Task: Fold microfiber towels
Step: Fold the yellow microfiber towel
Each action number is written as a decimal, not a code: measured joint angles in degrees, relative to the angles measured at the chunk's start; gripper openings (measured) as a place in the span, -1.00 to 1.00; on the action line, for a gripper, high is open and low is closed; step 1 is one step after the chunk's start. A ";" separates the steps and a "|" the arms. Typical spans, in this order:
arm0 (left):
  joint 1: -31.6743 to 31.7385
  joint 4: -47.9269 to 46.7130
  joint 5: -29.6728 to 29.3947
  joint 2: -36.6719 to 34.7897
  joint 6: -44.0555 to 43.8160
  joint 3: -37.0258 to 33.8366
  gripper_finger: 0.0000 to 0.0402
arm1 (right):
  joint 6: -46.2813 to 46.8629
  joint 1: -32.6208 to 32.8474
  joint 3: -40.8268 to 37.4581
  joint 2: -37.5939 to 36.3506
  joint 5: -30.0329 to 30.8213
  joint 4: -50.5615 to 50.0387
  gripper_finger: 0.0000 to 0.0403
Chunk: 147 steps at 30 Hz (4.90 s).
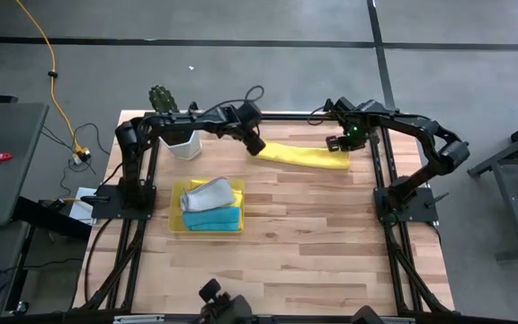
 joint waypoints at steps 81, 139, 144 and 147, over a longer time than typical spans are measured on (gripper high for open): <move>-10.30 14.16 10.67 3.48 17.06 -0.05 -0.96 | 12.19 6.67 -26.36 -41.67 -1.62 1.67 -1.00; -6.25 6.86 12.71 -25.40 17.13 0.00 -1.00 | 23.26 24.77 0.52 9.35 -7.47 60.30 -1.00; -6.33 6.86 12.60 -25.38 14.99 0.00 -1.00 | 27.51 25.16 0.52 15.38 -9.12 69.59 -1.00; -6.60 6.88 12.48 -25.38 14.38 0.00 -1.00 | 29.53 25.16 0.52 17.77 -9.31 72.93 -1.00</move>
